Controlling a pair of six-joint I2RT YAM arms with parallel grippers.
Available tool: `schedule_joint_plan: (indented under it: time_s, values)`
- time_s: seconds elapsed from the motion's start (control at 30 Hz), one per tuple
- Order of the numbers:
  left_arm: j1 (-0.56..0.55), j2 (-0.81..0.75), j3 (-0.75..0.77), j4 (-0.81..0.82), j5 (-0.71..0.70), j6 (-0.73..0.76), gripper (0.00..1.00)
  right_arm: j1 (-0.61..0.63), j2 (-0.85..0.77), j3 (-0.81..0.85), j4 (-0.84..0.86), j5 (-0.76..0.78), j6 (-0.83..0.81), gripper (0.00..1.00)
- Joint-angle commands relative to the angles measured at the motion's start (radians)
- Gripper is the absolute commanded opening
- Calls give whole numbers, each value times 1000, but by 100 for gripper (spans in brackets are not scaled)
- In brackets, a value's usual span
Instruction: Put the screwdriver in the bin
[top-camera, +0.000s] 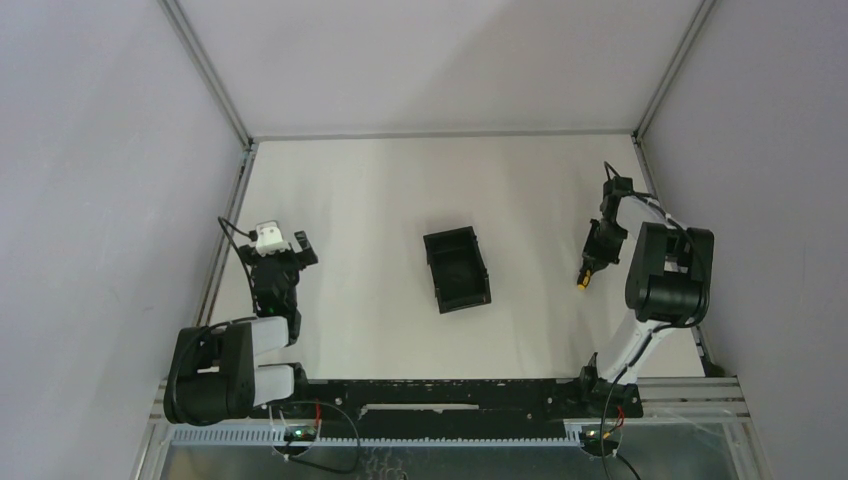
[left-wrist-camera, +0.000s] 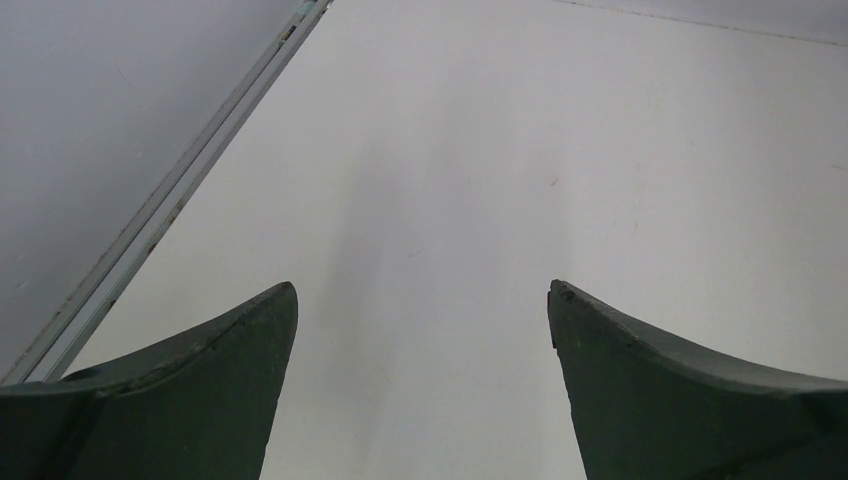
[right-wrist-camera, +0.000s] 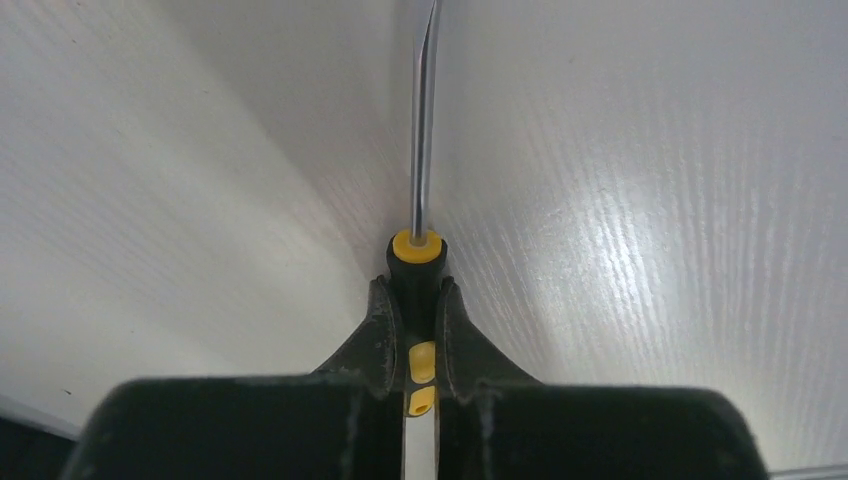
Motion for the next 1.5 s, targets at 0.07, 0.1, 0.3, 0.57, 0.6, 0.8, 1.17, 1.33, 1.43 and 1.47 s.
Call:
schedule_joint_plan:
  time_s: [0.07, 0.1, 0.3, 0.57, 0.6, 0.8, 1.17, 1.33, 1.43, 1.47]
  values:
    - [-6, 0, 46, 42, -4, 18, 100, 30, -117, 192, -183, 75, -42, 0]
    - [-6, 1, 46, 42, -5, 18, 100, 32, -140, 227, -228, 76, -36, 0]
    - [-6, 1, 46, 42, -4, 18, 100, 52, -197, 440, -447, 32, 3, 0]
    - [-5, 1, 46, 42, -5, 19, 100, 206, -209, 532, -509, 50, 33, 0]
    - [-6, 1, 46, 42, -5, 18, 100, 245, -213, 529, -499, 54, 37, 0]
    - [-6, 1, 46, 41, -5, 18, 100, 647, -235, 492, -336, 21, -14, 0]
    - [-6, 1, 46, 42, -5, 18, 100, 977, -78, 413, -112, 109, -224, 0]
    - [-6, 1, 46, 42, -5, 18, 100, 983, -22, 341, -43, 118, -239, 0]
    - [-6, 1, 46, 41, -5, 18, 100, 984, -13, 283, 6, 117, -246, 0]
    - [-7, 1, 45, 42, -4, 18, 100, 984, -7, 269, 21, 111, -247, 0]
